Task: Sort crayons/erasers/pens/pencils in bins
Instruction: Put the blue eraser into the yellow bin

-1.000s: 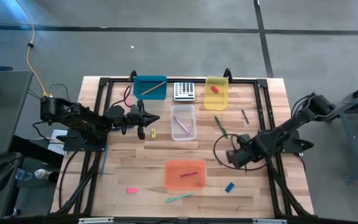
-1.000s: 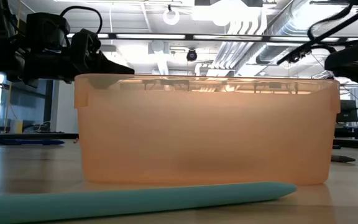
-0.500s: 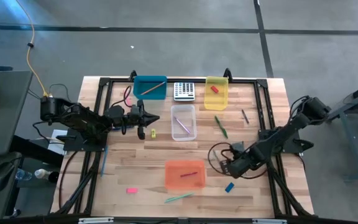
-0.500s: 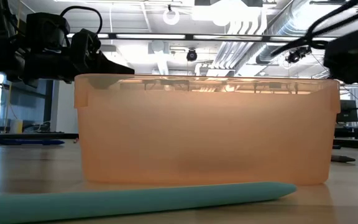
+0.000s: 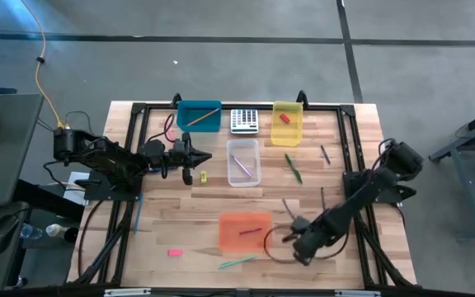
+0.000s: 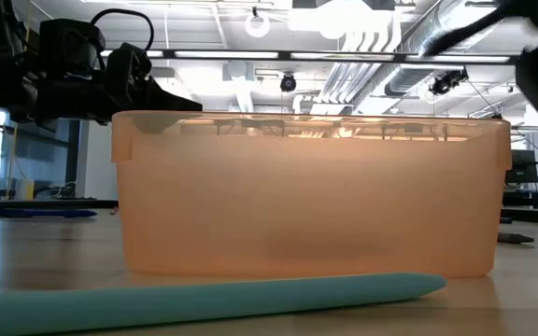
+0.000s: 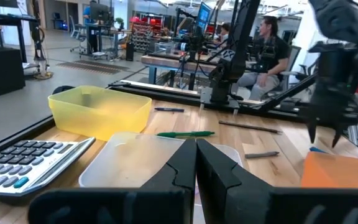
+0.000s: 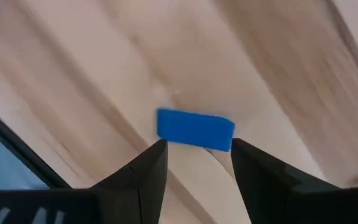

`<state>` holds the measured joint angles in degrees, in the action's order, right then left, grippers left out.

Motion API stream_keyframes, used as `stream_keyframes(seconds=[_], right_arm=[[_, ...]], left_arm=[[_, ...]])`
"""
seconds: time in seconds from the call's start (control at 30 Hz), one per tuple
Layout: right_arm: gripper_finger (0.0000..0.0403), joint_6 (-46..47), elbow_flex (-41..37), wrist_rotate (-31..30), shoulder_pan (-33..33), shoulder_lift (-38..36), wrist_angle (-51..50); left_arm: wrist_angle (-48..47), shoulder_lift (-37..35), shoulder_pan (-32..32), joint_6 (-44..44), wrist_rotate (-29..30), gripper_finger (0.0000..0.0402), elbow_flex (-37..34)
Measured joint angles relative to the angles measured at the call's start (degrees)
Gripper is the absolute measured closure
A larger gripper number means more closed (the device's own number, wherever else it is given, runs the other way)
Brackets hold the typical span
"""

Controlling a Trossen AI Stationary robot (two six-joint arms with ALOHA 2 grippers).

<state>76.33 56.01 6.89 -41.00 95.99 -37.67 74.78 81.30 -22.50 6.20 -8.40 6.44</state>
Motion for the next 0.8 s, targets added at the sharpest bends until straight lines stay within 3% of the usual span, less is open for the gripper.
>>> stream_keyframes(seconds=[0.3, 0.47, 0.8], right_arm=[[0.0232, -32.9, 15.0, -0.3, -1.9, 12.5, -16.4], [0.0232, -45.6, 18.7, -2.7, -2.5, 16.7, -17.1], [0.0234, -49.5, 18.4, -4.8, -2.5, 18.1, -16.1]], left_arm=[[-0.2, 0.0, 0.0, 0.0, 0.0, 0.0401, 0.0], [-0.2, 0.0, 0.0, 0.0, 0.0, 0.0401, 0.0], [-0.2, 0.0, 0.0, 0.1, 0.0, 0.0401, 0.0]])
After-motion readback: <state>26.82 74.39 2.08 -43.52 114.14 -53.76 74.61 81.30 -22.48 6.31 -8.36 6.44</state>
